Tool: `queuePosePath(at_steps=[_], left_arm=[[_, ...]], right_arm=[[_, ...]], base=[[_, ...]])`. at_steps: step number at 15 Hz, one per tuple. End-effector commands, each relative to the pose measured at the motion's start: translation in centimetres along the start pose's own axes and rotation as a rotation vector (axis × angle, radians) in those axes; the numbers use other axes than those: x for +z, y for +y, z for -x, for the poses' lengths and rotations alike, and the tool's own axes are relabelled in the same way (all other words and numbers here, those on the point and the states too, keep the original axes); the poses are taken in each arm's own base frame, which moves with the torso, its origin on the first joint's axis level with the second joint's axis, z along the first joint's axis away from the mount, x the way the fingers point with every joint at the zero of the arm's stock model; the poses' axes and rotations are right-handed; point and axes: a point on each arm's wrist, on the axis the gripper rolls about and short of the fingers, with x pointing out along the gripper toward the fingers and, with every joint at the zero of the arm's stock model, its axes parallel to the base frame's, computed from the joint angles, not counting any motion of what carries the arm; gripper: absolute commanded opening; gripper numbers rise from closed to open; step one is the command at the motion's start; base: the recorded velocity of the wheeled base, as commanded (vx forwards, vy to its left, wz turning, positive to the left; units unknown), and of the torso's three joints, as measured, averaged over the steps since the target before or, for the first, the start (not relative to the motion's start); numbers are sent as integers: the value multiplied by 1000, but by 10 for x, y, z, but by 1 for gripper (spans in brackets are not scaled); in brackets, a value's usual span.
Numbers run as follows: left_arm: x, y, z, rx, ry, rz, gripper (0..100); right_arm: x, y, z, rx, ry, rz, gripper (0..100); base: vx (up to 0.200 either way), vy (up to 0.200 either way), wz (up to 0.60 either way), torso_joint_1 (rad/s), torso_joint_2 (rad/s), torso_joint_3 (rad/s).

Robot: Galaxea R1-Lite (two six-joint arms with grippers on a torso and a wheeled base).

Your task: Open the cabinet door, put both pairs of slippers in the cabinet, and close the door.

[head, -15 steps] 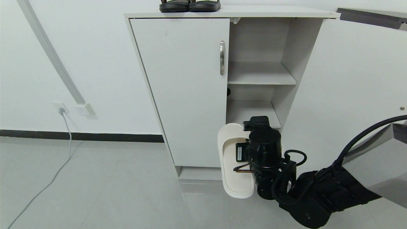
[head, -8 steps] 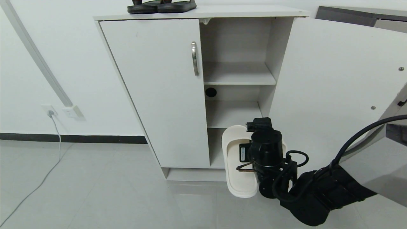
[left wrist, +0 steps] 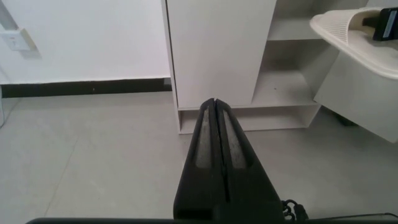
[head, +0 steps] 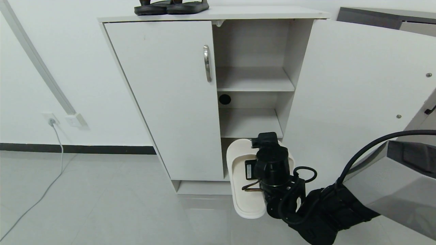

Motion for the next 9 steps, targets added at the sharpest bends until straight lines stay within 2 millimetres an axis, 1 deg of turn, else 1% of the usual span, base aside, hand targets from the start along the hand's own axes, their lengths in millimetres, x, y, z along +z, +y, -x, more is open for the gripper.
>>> queuePosePath(at_steps=[1, 9], left_arm=[[0, 0, 0, 0, 2, 0, 0], [0, 0, 0, 0, 2, 0, 0]], right_arm=[[-7, 2, -2, 2, 11, 11, 0], [-11, 0, -1, 2, 22, 20, 0]], base=[[0, 0, 0, 0, 0, 0], [0, 0, 0, 0, 0, 0]])
